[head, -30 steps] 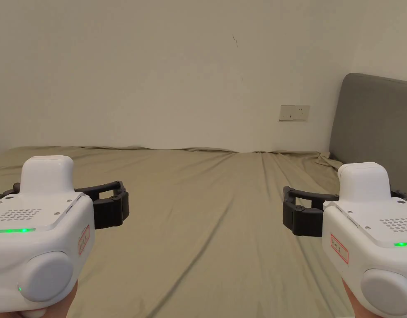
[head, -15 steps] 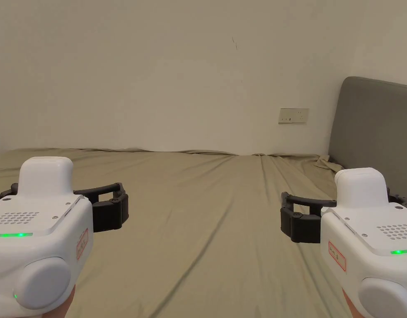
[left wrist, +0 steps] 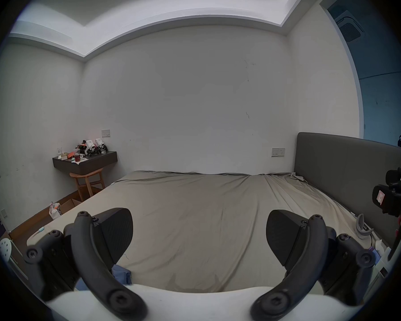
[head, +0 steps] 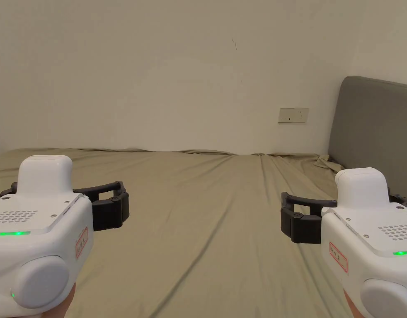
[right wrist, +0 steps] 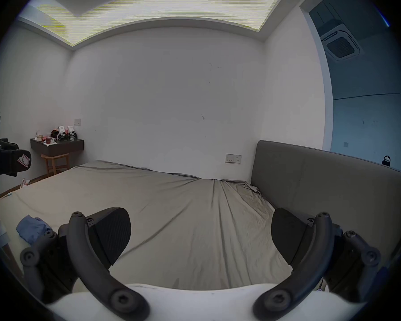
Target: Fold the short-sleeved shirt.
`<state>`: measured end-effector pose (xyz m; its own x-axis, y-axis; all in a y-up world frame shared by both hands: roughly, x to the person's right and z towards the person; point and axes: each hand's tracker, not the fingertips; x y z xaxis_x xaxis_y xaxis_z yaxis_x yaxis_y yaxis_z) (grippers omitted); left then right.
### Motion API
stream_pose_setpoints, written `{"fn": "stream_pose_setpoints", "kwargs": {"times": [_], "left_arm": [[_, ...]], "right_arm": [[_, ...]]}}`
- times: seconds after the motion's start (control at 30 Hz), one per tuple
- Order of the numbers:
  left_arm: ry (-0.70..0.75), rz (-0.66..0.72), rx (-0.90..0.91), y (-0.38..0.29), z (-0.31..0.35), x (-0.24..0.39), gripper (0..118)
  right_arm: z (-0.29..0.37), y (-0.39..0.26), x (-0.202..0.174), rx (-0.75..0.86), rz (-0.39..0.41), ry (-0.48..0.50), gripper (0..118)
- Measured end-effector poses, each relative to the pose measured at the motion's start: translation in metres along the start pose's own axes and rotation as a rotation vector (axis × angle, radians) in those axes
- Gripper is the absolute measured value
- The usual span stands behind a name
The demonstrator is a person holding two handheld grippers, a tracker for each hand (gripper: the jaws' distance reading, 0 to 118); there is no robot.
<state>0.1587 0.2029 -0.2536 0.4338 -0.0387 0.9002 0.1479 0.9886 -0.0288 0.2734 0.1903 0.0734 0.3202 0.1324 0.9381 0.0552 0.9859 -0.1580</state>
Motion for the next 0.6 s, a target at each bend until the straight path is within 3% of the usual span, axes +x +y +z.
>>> {"fn": "stream_pose_setpoints", "kwargs": {"times": [0.6], "left_arm": [[-0.014,0.017,-0.011,-0.0027,-0.0006,0.001,118]], "right_arm": [[0.0017,0.0001,-0.0002,0.01,0.006,-0.013,118]]}}
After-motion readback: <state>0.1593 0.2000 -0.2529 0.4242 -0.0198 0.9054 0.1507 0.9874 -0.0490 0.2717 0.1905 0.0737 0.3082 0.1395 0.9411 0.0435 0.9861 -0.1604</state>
